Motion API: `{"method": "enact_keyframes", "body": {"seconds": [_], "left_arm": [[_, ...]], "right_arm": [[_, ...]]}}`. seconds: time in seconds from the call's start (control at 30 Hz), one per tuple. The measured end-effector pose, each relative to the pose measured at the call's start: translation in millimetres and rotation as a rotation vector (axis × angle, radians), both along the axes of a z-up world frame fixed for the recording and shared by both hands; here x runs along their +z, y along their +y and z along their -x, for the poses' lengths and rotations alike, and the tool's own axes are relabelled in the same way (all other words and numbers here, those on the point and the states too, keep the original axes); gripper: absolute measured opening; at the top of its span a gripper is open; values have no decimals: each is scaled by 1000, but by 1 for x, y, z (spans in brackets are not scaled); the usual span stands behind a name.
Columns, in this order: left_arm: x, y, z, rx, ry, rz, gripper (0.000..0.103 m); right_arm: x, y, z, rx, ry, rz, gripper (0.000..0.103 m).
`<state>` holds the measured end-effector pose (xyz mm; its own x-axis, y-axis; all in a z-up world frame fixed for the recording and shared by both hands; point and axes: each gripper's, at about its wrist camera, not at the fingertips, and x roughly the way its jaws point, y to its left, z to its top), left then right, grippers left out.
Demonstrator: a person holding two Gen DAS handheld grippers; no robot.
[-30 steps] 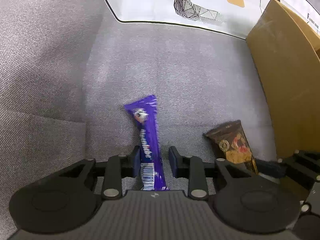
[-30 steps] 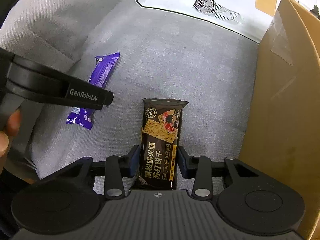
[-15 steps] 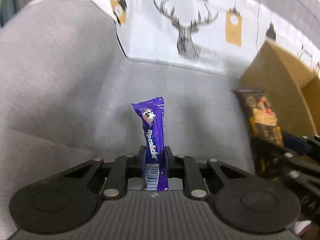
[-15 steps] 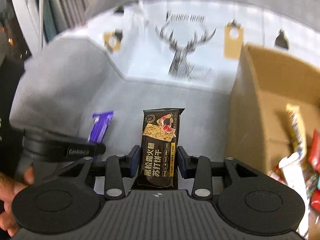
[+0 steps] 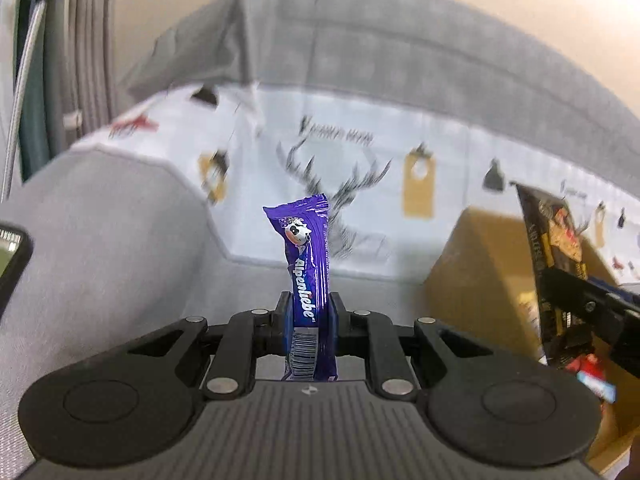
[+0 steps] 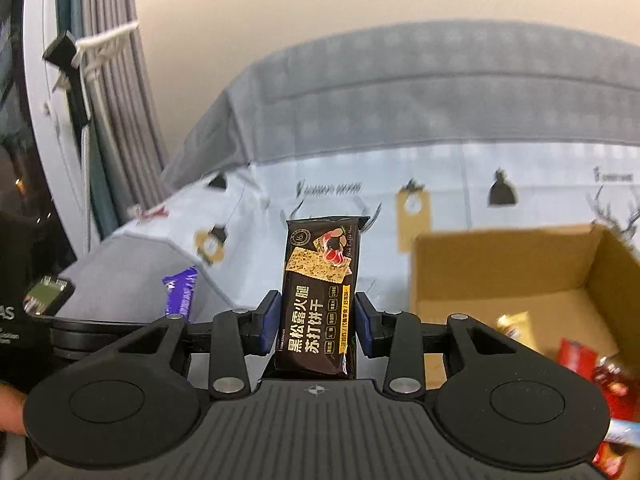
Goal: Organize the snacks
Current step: 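Lift the biscuit packet and purple candy and carry them over the box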
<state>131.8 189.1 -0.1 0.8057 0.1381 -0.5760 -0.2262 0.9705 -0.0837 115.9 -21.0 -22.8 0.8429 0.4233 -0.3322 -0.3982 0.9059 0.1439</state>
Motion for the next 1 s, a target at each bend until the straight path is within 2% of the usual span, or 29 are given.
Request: {"method": "enact_keyframes", "body": {"seconds": [0.17, 0.4, 0.7, 1.0], "left_arm": [[16, -25, 4, -34, -111, 11, 18], [24, -53, 5, -109, -202, 11, 18], [28, -82, 3, -173, -265, 28, 19], [26, -115, -7, -266, -305, 20, 19]], "right_arm": [[7, -27, 1, -61, -38, -16, 41], [14, -76, 2, -167, -64, -52, 41], [12, -132, -2, -278, -47, -99, 41], [9, -164, -1, -336, -45, -85, 41]]}}
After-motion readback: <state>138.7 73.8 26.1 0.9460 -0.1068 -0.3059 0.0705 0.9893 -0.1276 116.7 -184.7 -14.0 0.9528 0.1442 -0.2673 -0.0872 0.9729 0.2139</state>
